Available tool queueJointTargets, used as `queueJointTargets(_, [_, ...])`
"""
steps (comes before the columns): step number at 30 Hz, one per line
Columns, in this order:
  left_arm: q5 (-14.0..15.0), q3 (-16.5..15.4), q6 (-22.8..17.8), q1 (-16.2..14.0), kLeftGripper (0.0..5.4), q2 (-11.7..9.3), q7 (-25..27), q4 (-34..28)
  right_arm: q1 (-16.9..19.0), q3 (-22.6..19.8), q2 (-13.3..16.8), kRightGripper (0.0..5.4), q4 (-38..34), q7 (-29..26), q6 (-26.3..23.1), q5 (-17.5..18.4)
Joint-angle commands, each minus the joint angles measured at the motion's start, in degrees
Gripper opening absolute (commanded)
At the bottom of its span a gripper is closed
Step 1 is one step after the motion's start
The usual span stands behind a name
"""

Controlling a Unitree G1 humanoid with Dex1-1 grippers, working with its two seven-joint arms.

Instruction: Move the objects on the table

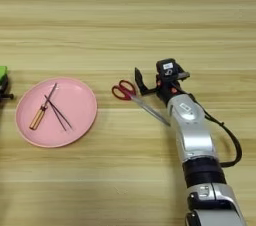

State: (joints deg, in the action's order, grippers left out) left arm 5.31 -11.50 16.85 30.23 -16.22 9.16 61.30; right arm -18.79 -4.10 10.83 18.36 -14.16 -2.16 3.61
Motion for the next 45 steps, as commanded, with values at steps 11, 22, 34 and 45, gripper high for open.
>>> queueJointTargets(11, [-1.08,2.31,-1.94,-2.56,1.35,0.89,0.71,-3.64,-1.71,-1.08,-0.18,5.4,1.01,0.4,-0.29,1.31])
queueJointTargets(22, [-1.52,2.86,-3.52,-2.37,2.09,0.69,-0.09,-3.16,-1.94,-1.14,-0.18,5.4,1.38,0.46,-0.21,1.34])
queueJointTargets(34, [-0.45,1.82,-2.52,-2.84,3.13,0.36,0.18,-5.36,-2.06,-0.94,-0.38,5.4,1.71,0.45,-0.07,1.26])
queueJointTargets(45, [0.03,0.81,-1.5,-3.35,4.12,0.47,0.3,-7.59,-2.37,-1.35,-0.28,5.4,2.44,0.67,0.31,1.43])
